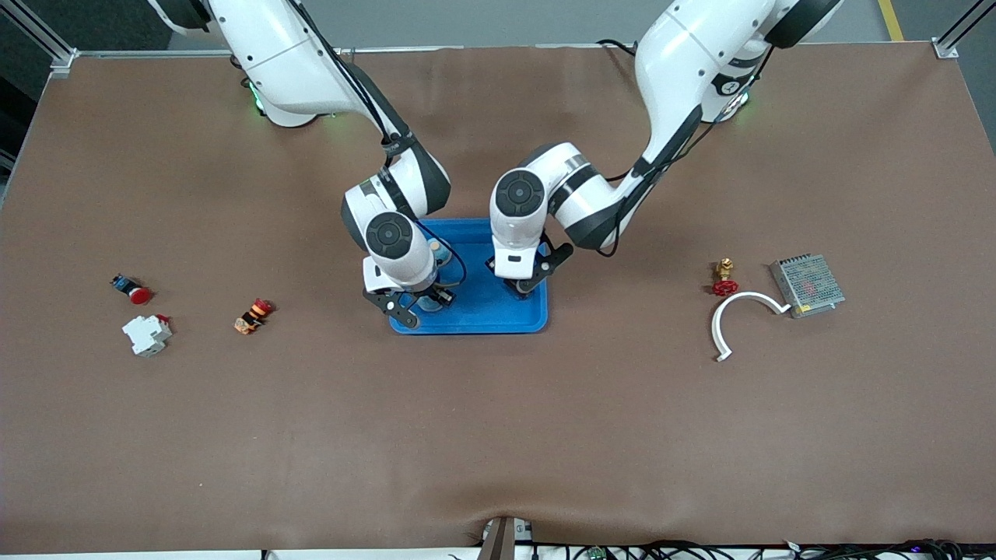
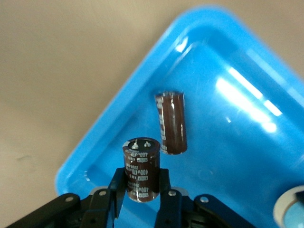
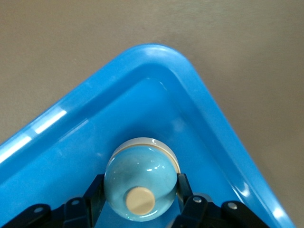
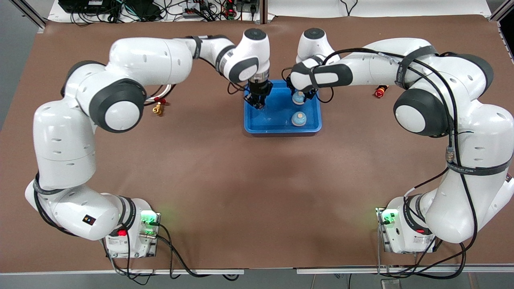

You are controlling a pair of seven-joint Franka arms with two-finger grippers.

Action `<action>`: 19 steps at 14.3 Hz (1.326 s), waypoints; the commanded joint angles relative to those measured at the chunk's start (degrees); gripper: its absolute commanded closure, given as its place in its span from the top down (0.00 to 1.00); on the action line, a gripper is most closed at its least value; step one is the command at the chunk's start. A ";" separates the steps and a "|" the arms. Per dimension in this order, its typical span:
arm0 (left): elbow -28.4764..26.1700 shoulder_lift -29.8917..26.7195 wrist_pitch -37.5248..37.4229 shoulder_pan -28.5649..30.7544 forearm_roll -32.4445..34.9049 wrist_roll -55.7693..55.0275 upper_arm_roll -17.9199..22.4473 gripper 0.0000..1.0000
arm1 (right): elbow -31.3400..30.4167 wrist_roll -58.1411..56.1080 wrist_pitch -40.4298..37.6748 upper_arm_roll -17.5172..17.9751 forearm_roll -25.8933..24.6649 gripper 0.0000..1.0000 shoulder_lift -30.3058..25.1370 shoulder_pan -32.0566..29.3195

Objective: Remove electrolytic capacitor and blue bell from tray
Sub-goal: 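Lift the capacitor with the left gripper while the right gripper lifts the bell, then place the capacitor by the white arc while the right gripper places the bell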

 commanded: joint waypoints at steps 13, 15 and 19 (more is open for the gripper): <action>-15.34 -12.50 -6.42 23.08 1.14 27.32 -0.72 0.00 | -21.96 -28.23 -2.14 -0.27 -1.18 0.00 -21.84 -9.38; -17.98 -12.33 -3.07 24.24 2.45 27.59 -0.72 0.00 | -27.15 -31.66 0.93 -0.27 -1.18 0.00 -24.75 -10.70; -18.87 -10.66 -1.65 25.20 2.55 27.59 -0.63 0.00 | -36.29 -38.69 7.44 -0.36 -1.27 0.00 -28.27 -14.39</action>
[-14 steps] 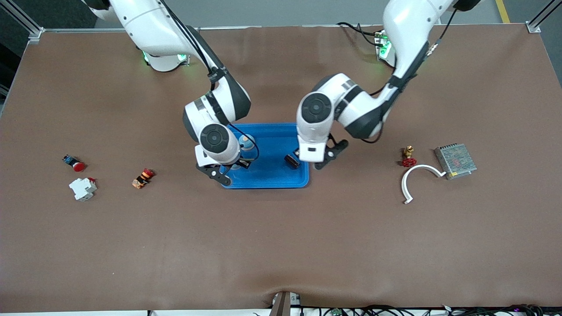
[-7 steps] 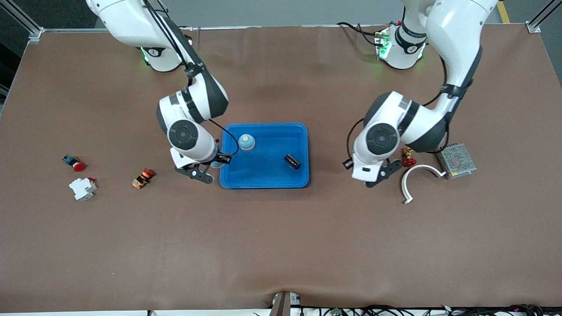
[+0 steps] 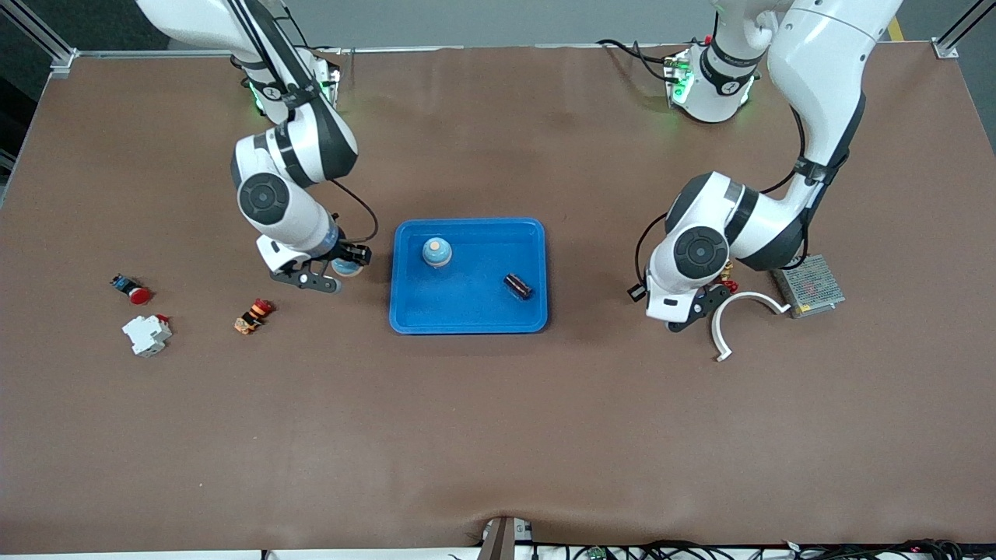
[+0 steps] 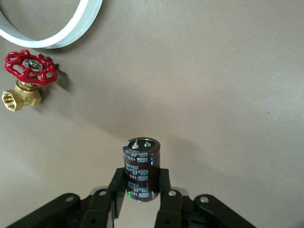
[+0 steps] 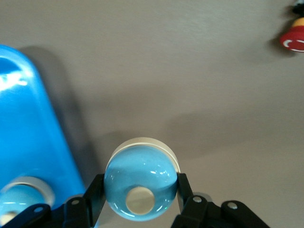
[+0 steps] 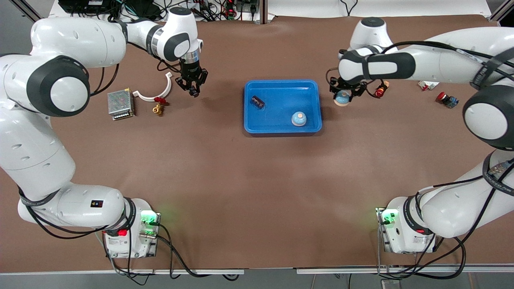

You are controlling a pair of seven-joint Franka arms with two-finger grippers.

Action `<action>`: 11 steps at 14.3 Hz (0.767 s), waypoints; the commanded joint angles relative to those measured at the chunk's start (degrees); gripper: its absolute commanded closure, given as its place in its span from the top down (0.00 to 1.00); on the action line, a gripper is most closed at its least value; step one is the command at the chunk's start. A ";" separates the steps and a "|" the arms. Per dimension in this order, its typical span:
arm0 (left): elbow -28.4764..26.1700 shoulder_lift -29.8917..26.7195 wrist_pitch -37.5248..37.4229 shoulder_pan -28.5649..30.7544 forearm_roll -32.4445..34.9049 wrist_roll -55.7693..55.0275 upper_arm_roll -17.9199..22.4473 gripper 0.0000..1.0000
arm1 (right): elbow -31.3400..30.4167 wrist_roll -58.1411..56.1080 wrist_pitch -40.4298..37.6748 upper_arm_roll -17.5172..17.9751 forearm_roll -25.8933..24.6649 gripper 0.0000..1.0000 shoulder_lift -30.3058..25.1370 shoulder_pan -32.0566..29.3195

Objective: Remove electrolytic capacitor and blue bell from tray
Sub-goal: 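Place the capacitor by the white arc while the right gripper places the bell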

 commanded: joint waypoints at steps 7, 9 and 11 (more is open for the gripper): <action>-2.87 3.34 11.03 3.60 4.36 0.32 0.02 0.00 | -19.05 -20.23 19.50 0.78 -0.87 0.00 -3.81 -12.64; -2.79 3.95 11.31 6.75 9.56 0.32 0.20 0.00 | -20.81 -26.04 21.08 0.87 -0.87 0.00 -3.63 -17.12; -2.61 5.01 12.53 7.12 10.72 0.23 0.20 0.00 | -21.95 -28.08 21.27 0.87 -0.87 0.00 -3.72 -18.72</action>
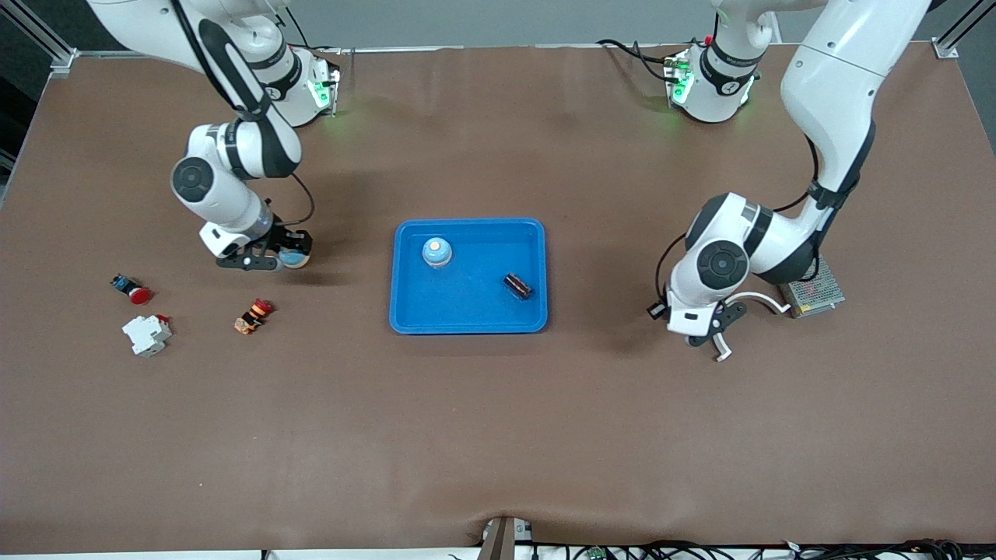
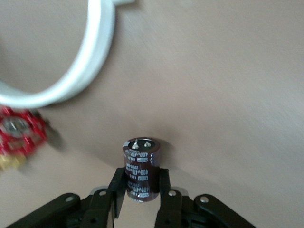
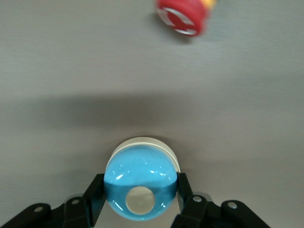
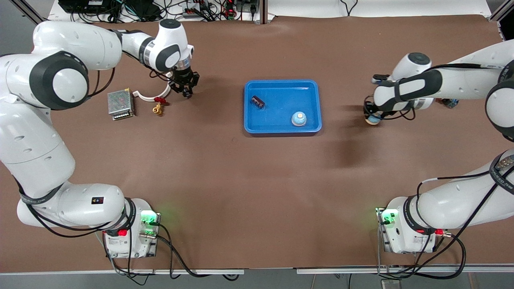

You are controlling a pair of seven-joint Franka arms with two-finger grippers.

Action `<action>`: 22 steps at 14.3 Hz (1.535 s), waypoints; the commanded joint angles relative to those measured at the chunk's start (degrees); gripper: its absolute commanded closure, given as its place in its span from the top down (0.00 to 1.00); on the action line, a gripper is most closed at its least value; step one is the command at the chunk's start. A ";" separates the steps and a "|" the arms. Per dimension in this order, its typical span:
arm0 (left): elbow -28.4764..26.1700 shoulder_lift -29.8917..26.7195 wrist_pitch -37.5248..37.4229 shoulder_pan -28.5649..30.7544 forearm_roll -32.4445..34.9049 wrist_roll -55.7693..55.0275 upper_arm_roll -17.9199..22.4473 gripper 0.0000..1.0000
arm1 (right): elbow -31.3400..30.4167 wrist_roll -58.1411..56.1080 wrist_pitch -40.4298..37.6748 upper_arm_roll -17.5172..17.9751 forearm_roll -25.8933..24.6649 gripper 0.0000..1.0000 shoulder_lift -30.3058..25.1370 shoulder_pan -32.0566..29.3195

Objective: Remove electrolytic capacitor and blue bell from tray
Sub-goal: 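Place the capacitor by the white arc while the right gripper places the bell, then move the left gripper back to the tray while the right gripper follows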

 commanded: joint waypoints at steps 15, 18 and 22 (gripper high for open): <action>7.18 1.20 2.71 -4.28 1.22 -14.63 -4.56 1.00 | -6.06 4.97 4.62 1.72 -0.42 1.00 -2.80 0.96; 9.91 2.87 2.71 -10.86 1.13 -24.39 -4.57 1.00 | -4.48 16.46 4.44 1.72 -0.33 1.00 -3.16 8.59; 13.95 6.04 2.80 -19.22 1.65 -37.22 -4.48 1.00 | -2.11 30.45 4.36 1.72 -0.33 1.00 -3.16 18.10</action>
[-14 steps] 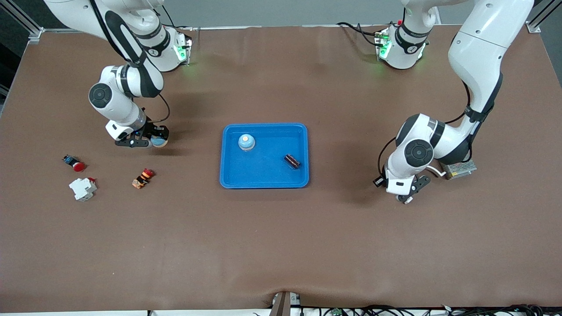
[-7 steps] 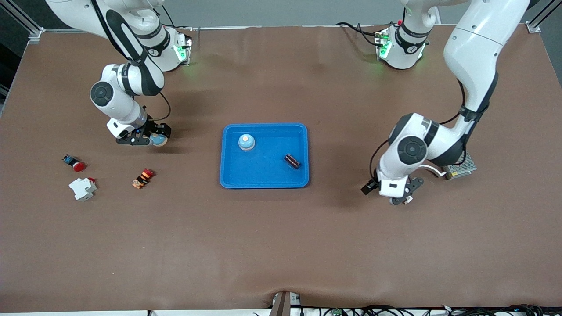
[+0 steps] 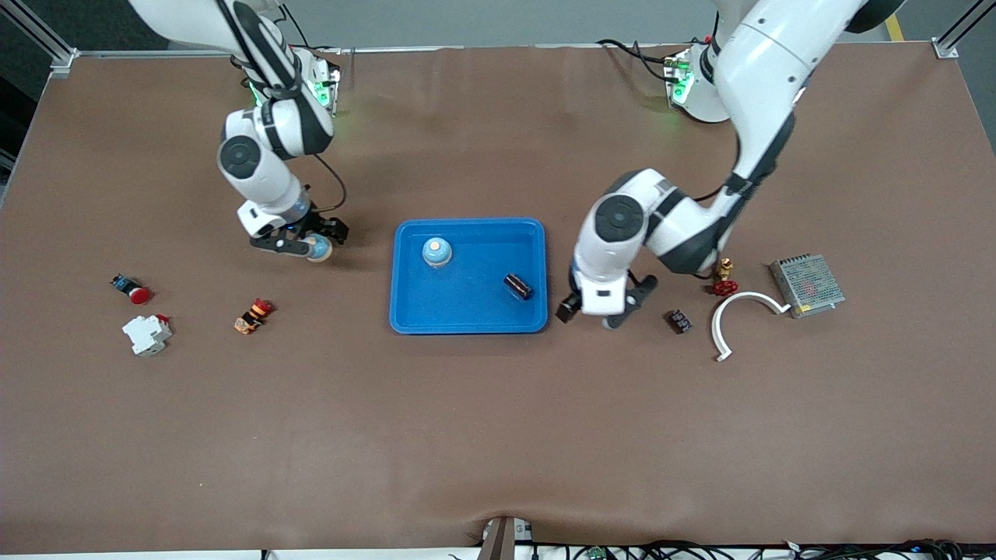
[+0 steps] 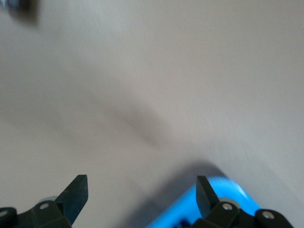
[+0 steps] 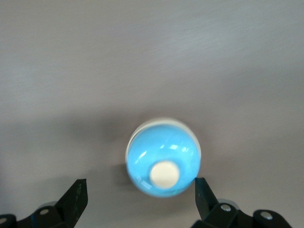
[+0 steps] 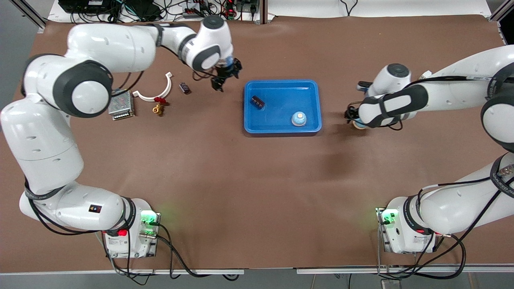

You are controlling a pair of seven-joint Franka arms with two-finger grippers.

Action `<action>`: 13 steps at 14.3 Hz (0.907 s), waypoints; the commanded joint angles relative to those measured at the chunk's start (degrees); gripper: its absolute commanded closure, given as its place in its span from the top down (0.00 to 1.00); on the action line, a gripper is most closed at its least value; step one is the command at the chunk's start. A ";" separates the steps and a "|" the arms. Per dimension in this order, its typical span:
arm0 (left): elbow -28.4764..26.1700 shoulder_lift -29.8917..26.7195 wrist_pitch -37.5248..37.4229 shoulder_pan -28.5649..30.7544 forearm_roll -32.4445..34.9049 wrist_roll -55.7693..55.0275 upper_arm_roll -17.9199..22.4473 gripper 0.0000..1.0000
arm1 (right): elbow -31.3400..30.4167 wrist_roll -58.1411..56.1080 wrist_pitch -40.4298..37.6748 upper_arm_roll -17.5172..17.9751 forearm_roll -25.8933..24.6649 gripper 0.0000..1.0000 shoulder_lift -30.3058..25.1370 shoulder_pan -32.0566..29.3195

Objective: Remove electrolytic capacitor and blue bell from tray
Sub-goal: 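Move the left gripper back to the tray while the right gripper follows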

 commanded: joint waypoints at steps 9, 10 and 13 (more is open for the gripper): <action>8.37 8.87 0.54 -10.10 1.19 -15.84 0.63 0.86 | 3.93 13.97 -0.55 -0.29 0.23 1.00 -0.54 7.56; 8.72 9.75 1.68 -10.28 1.36 -15.93 0.72 0.84 | 5.68 16.77 -0.90 -0.03 0.23 1.00 -0.10 8.96; 8.81 11.16 3.62 -10.72 1.36 -15.93 1.86 0.65 | 14.28 25.92 -7.73 -0.11 0.23 1.00 2.53 14.14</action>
